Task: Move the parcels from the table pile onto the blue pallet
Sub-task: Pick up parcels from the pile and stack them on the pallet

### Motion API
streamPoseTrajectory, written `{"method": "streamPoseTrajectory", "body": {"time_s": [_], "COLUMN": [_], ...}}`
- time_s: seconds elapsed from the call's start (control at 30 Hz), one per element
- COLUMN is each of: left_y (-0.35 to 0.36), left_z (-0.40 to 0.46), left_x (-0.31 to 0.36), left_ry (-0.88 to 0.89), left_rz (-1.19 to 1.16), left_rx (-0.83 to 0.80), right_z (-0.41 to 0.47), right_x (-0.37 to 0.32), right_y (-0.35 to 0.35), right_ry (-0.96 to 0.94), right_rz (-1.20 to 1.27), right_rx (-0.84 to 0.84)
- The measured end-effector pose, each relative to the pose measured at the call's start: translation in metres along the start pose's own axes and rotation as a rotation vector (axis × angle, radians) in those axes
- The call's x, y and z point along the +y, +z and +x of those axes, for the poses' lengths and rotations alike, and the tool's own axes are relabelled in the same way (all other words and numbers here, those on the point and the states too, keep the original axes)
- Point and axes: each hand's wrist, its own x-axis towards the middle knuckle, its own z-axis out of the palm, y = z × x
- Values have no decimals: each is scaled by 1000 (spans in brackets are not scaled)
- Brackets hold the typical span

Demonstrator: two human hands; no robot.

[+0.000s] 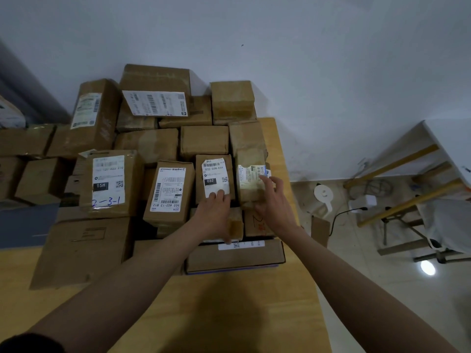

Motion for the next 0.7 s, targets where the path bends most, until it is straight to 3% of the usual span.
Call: {"method": "streamPoseTrajectory", "body": {"time_s": [0.43,0.7], "left_y": [0,-5], "left_z": [-9,-12], "left_x": [5,7], "left_ry": [4,-5], "left_rz": [28,50], "left_rx": [54,51], "right_z": [-17,-13], "right_x": [2,-3], "right_y": [-5,-12], "right_ry": [68,61], "right_rz": [-2,-191], "right_rx": [-9,4]}}
